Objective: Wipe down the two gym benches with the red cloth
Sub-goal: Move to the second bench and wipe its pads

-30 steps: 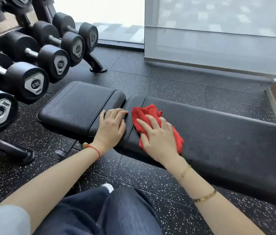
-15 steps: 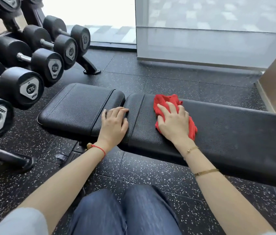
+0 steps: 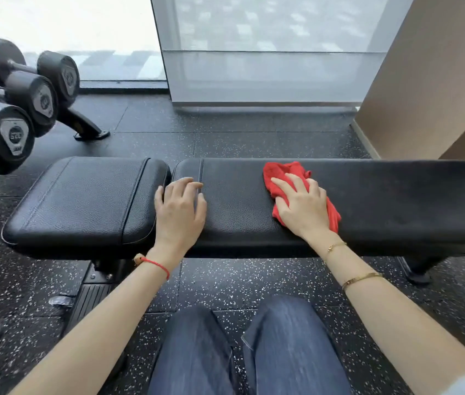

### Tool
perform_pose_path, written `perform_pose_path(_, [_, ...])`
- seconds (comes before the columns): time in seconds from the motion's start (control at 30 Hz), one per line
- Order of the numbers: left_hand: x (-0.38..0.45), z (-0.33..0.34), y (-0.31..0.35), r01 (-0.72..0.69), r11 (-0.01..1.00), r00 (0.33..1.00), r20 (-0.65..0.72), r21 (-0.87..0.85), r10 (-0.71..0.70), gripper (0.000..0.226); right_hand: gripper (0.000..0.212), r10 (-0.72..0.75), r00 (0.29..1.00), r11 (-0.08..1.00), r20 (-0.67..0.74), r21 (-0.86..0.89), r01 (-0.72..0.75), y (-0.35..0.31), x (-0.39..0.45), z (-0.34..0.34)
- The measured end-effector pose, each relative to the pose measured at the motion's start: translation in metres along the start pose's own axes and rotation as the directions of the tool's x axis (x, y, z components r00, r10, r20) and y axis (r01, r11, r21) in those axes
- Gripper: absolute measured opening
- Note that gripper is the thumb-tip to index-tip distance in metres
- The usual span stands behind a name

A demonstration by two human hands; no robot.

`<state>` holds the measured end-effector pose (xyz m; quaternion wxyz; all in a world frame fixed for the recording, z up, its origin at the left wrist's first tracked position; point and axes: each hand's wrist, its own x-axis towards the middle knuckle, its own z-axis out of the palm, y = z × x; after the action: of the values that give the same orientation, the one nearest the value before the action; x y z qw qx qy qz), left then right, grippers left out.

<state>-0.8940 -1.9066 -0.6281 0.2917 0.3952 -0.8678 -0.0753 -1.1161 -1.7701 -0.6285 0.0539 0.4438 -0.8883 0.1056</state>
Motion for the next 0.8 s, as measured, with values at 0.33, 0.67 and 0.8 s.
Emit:
perform_pose_path(0.33, [0.004, 0.046, 0.051, -0.027, 1.0, 0.999, 0.044, -0.015, 0.028, 0.026, 0.048, -0.166, 0.986, 0.984, -0.002, 0.071, 0.166, 0.013, -0.04, -0.01])
perform_pose_path(0.67, [0.006, 0.049, 0.049, -0.027, 0.999, 1.0, 0.005, -0.021, 0.027, 0.028, 0.046, 0.038, 0.999, 0.998, 0.008, 0.051, -0.039, -0.015, 0.027, 0.001])
perform_pose_path(0.8, [0.004, 0.049, 0.047, -0.032, 0.999, 0.999, 0.014, -0.027, 0.032, 0.029, 0.046, -0.052, 0.999, 0.997, 0.016, 0.063, 0.051, -0.029, 0.009, -0.002])
